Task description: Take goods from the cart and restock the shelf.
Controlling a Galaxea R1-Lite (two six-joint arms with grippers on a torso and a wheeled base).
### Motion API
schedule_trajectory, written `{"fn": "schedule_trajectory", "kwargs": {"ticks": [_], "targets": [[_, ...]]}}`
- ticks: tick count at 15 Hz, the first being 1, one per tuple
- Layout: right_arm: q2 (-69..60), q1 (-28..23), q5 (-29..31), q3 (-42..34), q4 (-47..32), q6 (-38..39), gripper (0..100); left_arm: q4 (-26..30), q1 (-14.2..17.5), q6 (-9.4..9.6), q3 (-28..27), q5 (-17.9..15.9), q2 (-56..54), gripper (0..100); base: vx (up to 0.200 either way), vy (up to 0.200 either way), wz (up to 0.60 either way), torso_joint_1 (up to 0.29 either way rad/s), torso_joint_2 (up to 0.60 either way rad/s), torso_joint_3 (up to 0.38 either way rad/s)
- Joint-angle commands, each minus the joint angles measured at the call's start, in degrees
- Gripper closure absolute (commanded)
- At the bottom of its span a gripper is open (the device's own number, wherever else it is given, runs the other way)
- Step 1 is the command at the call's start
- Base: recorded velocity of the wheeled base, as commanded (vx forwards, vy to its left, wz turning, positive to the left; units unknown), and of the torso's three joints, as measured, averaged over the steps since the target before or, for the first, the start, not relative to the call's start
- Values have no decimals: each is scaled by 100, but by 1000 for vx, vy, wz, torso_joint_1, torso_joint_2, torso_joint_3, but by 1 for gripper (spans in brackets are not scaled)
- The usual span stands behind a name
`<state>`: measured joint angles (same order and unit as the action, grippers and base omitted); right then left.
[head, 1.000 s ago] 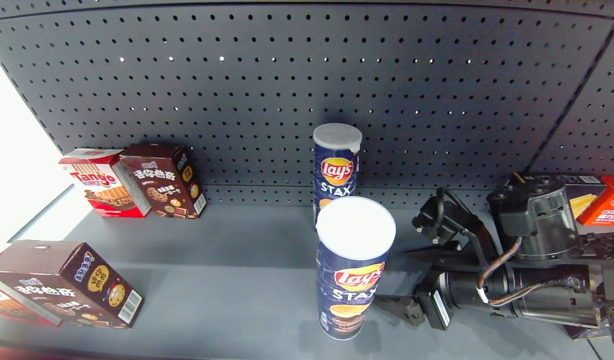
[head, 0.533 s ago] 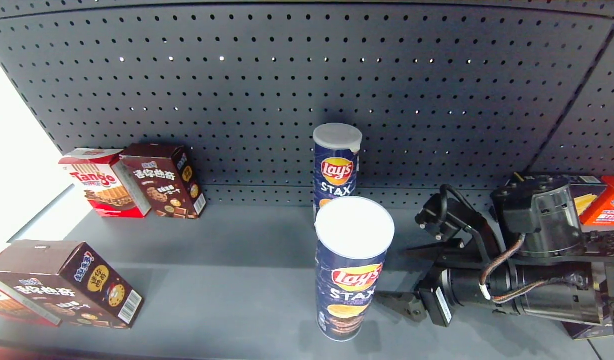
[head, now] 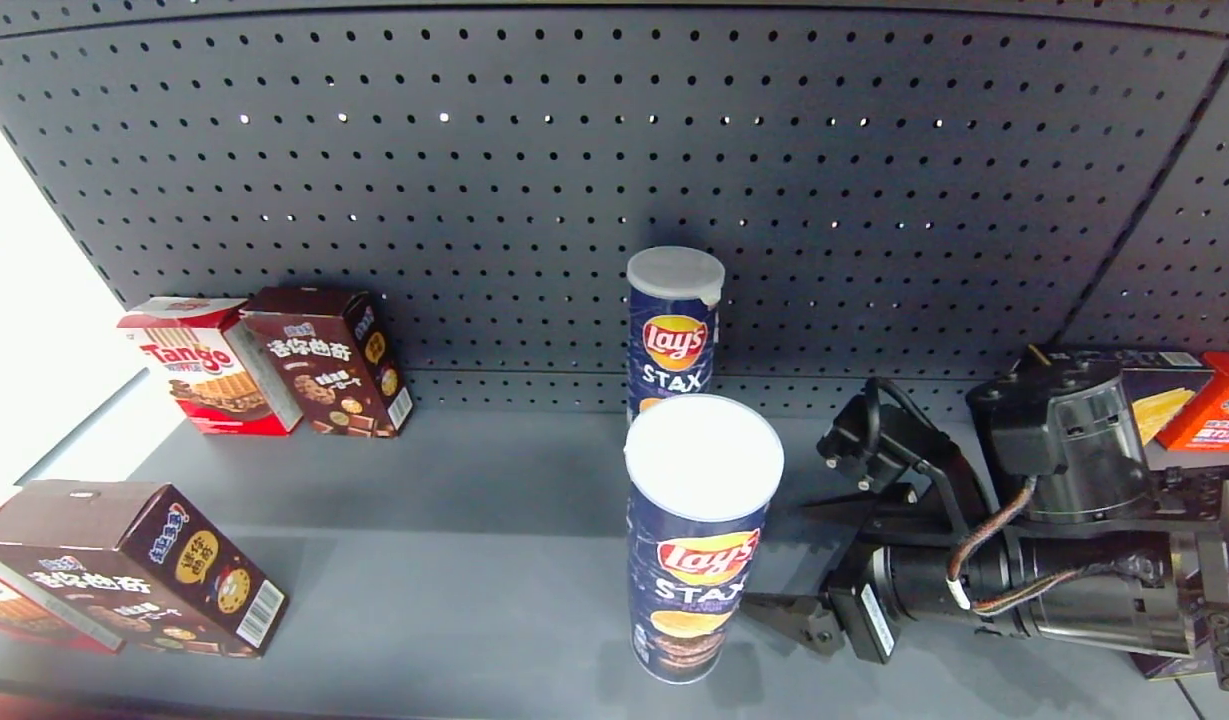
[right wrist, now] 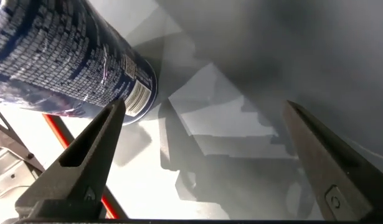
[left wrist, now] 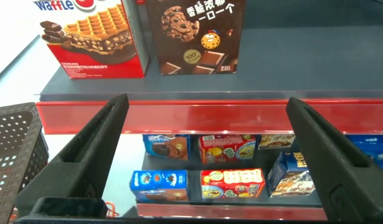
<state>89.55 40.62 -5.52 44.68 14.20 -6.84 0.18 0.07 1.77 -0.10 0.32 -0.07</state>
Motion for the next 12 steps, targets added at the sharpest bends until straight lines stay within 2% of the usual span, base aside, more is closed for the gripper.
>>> {"fn": "schedule_trajectory", "kwargs": {"ticks": [1, 12], "targets": [[27, 34, -1, 6, 4, -10, 0, -1, 1, -1, 1, 3, 7, 0, 0, 0, 0, 0, 0, 0], [45, 60, 7, 129, 4, -2, 0, -1, 1, -10, 1, 12, 7, 0, 0, 0, 0, 0, 0, 0]]}}
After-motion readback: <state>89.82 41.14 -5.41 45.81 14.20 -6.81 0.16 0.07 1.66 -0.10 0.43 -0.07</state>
